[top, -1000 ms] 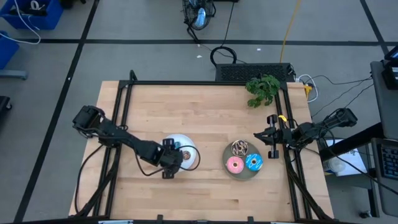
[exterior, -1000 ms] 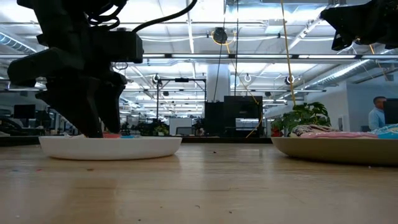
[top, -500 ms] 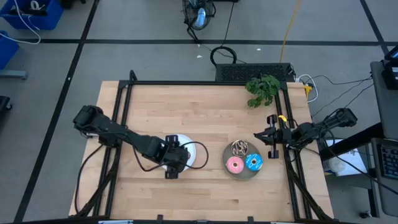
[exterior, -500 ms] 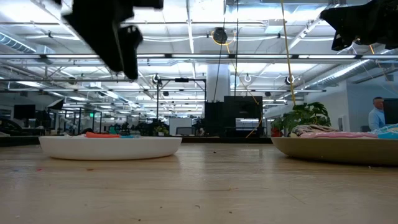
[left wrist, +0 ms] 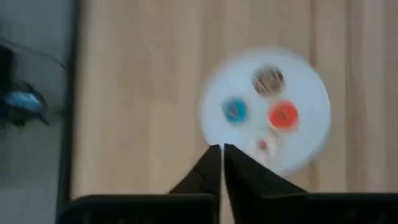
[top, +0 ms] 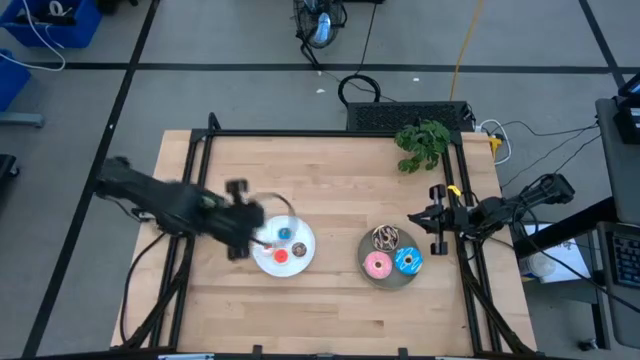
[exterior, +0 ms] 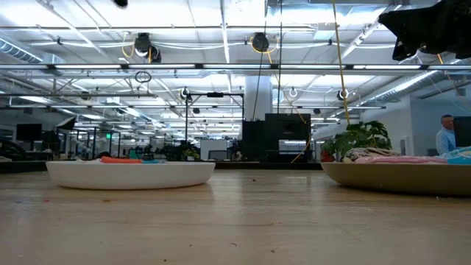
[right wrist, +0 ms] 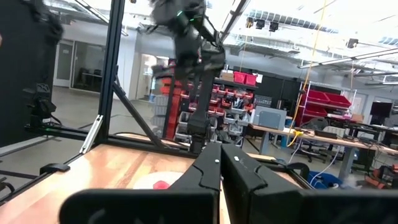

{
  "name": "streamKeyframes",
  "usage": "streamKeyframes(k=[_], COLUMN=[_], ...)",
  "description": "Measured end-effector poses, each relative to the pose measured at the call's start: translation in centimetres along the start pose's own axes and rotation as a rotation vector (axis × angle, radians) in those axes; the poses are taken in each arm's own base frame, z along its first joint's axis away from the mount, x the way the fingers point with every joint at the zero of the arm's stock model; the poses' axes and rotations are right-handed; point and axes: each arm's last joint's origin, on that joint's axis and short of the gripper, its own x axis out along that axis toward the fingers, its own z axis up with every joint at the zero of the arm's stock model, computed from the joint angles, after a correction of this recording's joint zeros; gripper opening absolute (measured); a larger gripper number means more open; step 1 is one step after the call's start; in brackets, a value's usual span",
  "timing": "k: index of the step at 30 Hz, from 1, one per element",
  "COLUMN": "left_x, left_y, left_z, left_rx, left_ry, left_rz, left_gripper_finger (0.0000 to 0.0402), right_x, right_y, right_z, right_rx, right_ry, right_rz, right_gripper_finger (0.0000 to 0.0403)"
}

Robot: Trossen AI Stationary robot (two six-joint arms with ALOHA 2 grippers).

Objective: Pick & Place donuts
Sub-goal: Return to Home Position

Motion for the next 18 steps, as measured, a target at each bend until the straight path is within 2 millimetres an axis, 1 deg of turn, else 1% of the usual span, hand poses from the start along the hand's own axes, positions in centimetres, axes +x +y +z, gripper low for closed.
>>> streamKeyframes(k=[1,3,5,6,9,11,14,15,18], left_x=[-1.1,-2.8,-3.6,-3.5,-2.5,-1.4,0.3,0.8,2.6], left_y=[0.8,2.2,3.0,3.4,4.3,4.6,4.6,4.6,4.4], left_z=[-0.7,-2.4,-4.4,-5.5,-9.1,-10.9,-13.4,-14.1,-15.7], left_rx=[-0.021,-0.061,-0.092,-0.098,-0.132,-0.154,-0.147,-0.14,-0.108], left_ry=[-0.084,-0.269,-0.446,-0.513,-0.675,-0.779,-0.935,-0.981,-1.069], left_rz=[0.012,0.023,0.005,-0.008,-0.009,0.019,0.033,0.032,0.036], left_gripper_finger=[0.0016,0.0016,0.0014,0.001,0.0005,0.0006,0.0004,0.0004,0.0004], right_x=[0.0,0.0,0.0,0.0,0.0,0.0,-0.1,0.0,0.1], right_y=[0.0,0.0,0.0,0.0,-0.2,-0.3,0.0,0.0,-0.2], right_z=[0.0,0.1,0.1,0.1,0.1,-0.3,-1.0,-0.9,0.5], right_rx=[-0.008,-0.026,-0.029,-0.028,-0.023,-0.032,-0.052,-0.045,-0.006], right_ry=[0.0,-0.005,-0.009,-0.009,0.009,0.063,0.125,0.124,0.049], right_rz=[0.0,-0.002,-0.004,-0.006,-0.071,-0.12,-0.063,-0.037,-0.01], right_gripper_finger=[0.0,0.0,0.0,0.0,0.0,0.0,0.0,0.0,0.0])
